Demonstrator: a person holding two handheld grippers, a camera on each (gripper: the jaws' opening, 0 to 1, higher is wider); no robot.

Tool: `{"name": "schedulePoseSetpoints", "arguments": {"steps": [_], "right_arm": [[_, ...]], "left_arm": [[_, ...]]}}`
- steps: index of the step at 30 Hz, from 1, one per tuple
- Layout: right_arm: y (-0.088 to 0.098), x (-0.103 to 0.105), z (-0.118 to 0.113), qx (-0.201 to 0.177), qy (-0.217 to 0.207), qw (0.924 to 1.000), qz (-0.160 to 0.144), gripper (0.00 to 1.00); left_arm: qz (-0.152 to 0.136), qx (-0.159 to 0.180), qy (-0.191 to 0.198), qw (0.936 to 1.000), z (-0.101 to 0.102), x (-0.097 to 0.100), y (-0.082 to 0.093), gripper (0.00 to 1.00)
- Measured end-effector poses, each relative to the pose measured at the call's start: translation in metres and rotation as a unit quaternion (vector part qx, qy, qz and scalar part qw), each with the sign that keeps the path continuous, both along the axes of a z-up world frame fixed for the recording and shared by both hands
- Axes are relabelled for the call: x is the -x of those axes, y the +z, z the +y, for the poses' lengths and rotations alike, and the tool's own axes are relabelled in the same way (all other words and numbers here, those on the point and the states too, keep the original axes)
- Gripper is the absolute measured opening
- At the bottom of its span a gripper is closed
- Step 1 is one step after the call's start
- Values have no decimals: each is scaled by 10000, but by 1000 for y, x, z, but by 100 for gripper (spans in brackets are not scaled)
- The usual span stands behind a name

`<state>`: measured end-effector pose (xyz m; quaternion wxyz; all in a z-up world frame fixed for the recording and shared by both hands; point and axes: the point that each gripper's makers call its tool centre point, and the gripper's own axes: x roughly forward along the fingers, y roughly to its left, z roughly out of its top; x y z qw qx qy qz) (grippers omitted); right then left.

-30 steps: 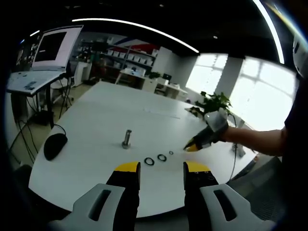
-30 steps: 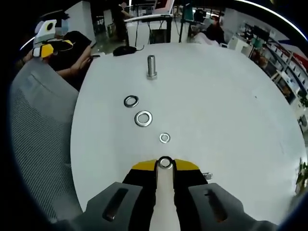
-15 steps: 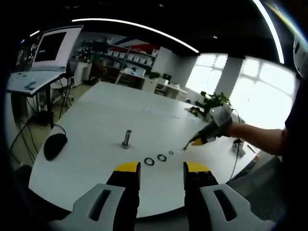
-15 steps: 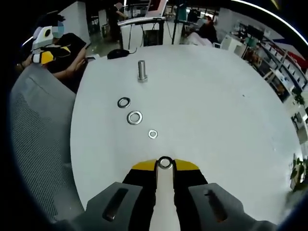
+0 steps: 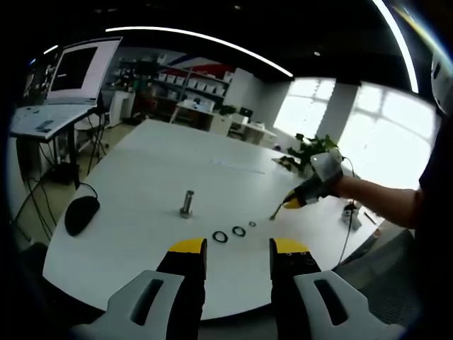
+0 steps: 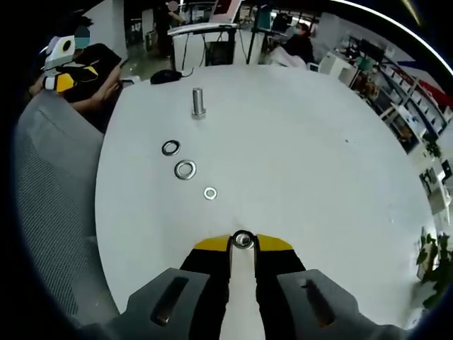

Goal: Place the washer onto the threaded stud by aligning its center hole with the stud, sliding it down to the base, and recovering from edge contact or off-axis alignment until the washer reaches the visible bottom stop.

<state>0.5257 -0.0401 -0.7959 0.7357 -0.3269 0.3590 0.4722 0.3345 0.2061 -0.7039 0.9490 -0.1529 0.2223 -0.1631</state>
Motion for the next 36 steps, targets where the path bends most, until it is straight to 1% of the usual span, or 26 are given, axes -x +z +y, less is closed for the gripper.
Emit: {"name": "schedulePoseSetpoints", "arguments": {"steps": [5, 12, 16, 27, 36], "right_arm": [[2, -7, -1, -9, -87, 9999, -94, 13], [0, -9, 0, 21, -88, 9999, -70, 13], [-4, -11, -1, 129, -81, 9998, -109, 13], [-12, -11, -3, 233, -87, 9997, 17, 13], [-11, -16, 0, 167, -130, 9998, 14, 13]], "left_arm": [[9, -11, 7, 10000, 0, 0, 0, 33], [18, -16, 10, 10000, 0, 0, -1, 33], [6, 6, 27, 10000, 1, 0, 0, 33], [15, 13, 22, 10000, 0, 0, 0, 33], [31, 13, 7, 10000, 0, 0, -1, 33]]}}
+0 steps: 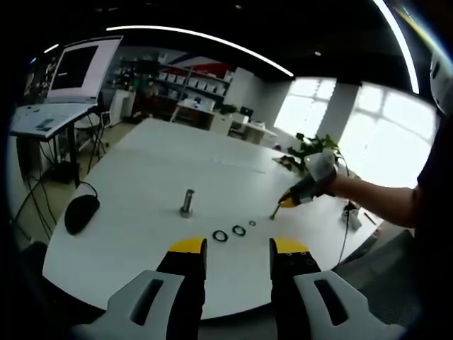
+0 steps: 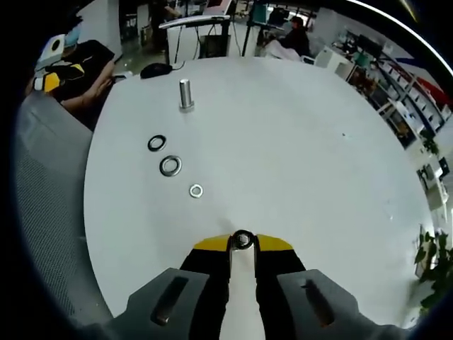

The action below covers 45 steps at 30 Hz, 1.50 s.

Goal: Place the washer onto the threaded stud by aligning its center hole with the stud, sliding it down to the base, and recovering from edge contact or off-axis alignment until the washer reaches the visible bottom stop.

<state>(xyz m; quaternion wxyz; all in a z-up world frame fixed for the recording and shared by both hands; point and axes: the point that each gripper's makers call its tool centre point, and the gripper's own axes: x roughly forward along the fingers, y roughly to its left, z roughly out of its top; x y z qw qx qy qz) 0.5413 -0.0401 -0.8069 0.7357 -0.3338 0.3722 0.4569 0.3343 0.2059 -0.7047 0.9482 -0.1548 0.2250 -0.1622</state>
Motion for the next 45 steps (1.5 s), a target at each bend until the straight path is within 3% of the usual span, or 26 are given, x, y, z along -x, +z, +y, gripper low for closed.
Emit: {"name": "schedulePoseSetpoints", "arguments": {"steps": [12, 21, 35, 45], "right_arm": [[-3, 5, 1, 315, 372, 9988, 49, 13], [-17, 7, 2, 633, 611, 9960, 159, 13], [-50, 14, -7, 880, 604, 9931, 493, 13], [-49, 14, -6, 797, 546, 9938, 553, 13]], "left_arm": [[20, -10, -17, 10000, -2, 0, 0, 33], [11, 1, 0, 10000, -2, 0, 1, 33], [17, 8, 23, 10000, -1, 0, 1, 33], [23, 7, 24, 10000, 0, 0, 0, 33]]}}
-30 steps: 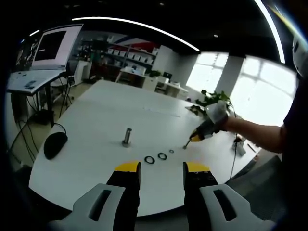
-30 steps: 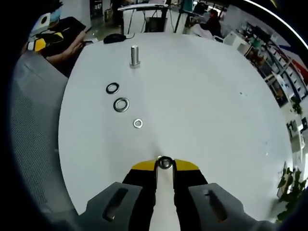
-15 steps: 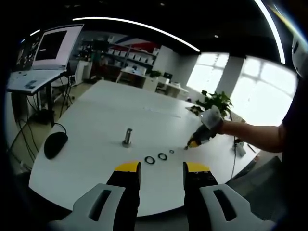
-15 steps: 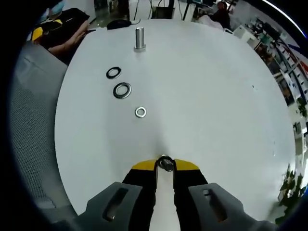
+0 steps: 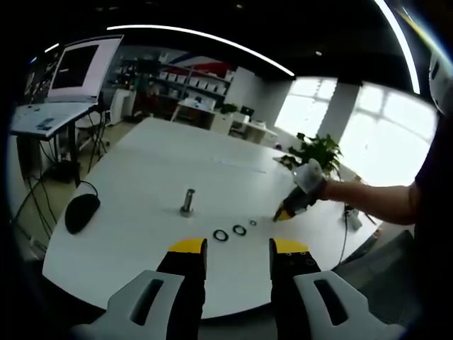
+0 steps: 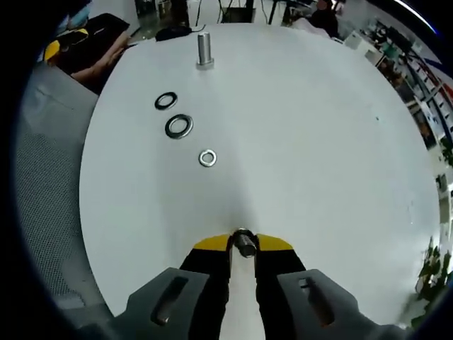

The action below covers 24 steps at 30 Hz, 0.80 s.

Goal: Place the washer onto the threaded stud by aligning its center hole with the stud, sliding it down to the base, and recovering from edge contact or off-axis alignment until the washer reaches the visible bottom stop.

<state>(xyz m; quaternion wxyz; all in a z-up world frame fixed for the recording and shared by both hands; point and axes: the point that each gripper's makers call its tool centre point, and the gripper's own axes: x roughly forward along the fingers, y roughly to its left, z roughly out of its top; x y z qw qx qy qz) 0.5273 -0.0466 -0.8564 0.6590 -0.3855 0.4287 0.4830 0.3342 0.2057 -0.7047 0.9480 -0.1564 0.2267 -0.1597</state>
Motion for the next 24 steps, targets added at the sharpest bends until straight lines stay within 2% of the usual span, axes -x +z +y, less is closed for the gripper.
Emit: {"name": "schedulePoseSetpoints", "arguments": {"steps": [3, 6, 13, 16, 20, 24], "right_arm": [[-1, 3, -1, 2, 100, 9999, 102, 14], [-1, 1, -2, -99, -179, 9997, 117, 26], [17, -1, 0, -322, -307, 9990, -40, 28], [32, -1, 13, -763, -433, 9961, -42, 28], [46, -3, 29, -1065, -263, 9938, -201, 29], [54, -5, 43, -1213, -147, 9917, -407, 28]], "left_arm": [[-4, 4, 5, 10000, 0, 0, 0, 33], [-4, 2, 3, 10000, 0, 0, 0, 33], [-19, 14, 5, 10000, 0, 0, 1, 33], [-21, 19, 4, 10000, 1, 0, 0, 33], [-25, 18, 5, 10000, 2, 0, 0, 33], [-20, 15, -3, 10000, 2, 0, -1, 33]]}}
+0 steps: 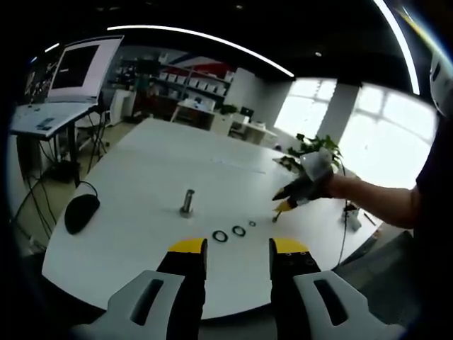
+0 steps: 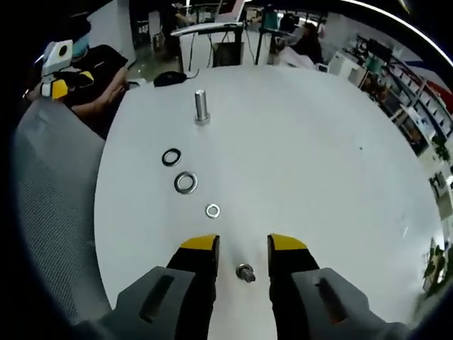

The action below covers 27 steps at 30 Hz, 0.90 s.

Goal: Place the washer onto the threaded stud by aligning its center hole with the stud, sliding it down to the base, and recovering from edge contact or off-axis alignment until the washer reaches the visible bottom stop.

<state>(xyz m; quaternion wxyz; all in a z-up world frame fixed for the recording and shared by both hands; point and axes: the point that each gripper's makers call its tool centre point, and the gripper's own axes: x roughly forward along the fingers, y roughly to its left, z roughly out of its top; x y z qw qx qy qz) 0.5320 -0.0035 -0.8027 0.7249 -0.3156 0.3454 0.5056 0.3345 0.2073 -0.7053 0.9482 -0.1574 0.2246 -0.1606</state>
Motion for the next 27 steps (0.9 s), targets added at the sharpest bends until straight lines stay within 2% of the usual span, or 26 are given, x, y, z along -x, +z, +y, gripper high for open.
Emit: {"name": "schedulePoseSetpoints", "arguments": {"steps": [4, 10, 14, 20, 27], "right_arm": [[-2, 5, 17, -41, 176, 9998, -50, 26], [-15, 16, 33, 130, 419, 9990, -3, 26], [-24, 23, 43, 135, 426, 9987, 234, 25], [-40, 25, 46, 349, 440, 9977, 373, 21], [-54, 25, 47, 607, 423, 9965, 392, 17]], "left_arm": [[5, -3, -5, 10000, -1, 0, 0, 33], [8, -2, 0, 10000, -3, 0, 2, 33], [2, 2, -5, 10000, -4, 0, 3, 33], [2, 4, -17, 10000, -5, 0, 4, 33], [5, 6, -24, 10000, -6, 0, 5, 33]]}}
